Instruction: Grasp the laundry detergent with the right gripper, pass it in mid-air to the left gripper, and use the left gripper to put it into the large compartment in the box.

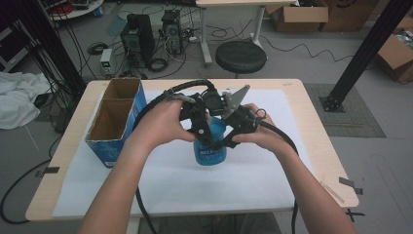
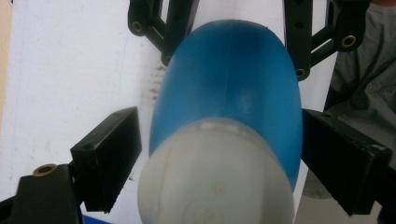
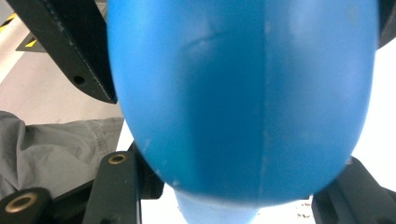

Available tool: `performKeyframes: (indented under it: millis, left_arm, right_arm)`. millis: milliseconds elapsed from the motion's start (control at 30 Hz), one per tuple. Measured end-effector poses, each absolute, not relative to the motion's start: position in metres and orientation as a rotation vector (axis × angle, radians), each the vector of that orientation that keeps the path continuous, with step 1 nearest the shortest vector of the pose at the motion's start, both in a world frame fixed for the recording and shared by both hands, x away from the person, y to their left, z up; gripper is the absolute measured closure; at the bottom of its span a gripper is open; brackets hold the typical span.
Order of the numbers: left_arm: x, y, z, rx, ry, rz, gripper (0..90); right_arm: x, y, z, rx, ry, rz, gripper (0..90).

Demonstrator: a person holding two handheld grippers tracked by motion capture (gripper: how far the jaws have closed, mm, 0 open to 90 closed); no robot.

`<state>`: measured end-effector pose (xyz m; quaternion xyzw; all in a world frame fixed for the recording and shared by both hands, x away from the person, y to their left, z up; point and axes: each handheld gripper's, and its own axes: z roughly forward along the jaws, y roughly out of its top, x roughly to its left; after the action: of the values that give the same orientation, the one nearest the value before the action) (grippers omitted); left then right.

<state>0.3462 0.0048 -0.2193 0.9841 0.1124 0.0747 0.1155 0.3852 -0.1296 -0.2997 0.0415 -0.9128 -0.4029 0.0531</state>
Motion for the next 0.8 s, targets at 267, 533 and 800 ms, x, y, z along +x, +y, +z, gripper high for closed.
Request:
performKeyframes:
  millis: [267,533,800]
  left_arm:
    - [0.3469,0.0051,-0.2202,2.888,0.312,0.223,21.4]
    - [0.3467,0.0045,-0.2217,2.883,0.318,0.217,25.7]
    - [0.3486,0.005,-0.2244,2.886,0.311,0.192,31.9]
  right_arm:
    - [0.3851,-0.1306,-0.2997,0.131,-2.773,-1.221,45.8]
    - [0.3849,-0.1315,-0.3009,0.124,-2.769,-1.223,45.8]
    - [0.3846,-0.1315,-0.3015,0.116,-2.768,-1.218,45.8]
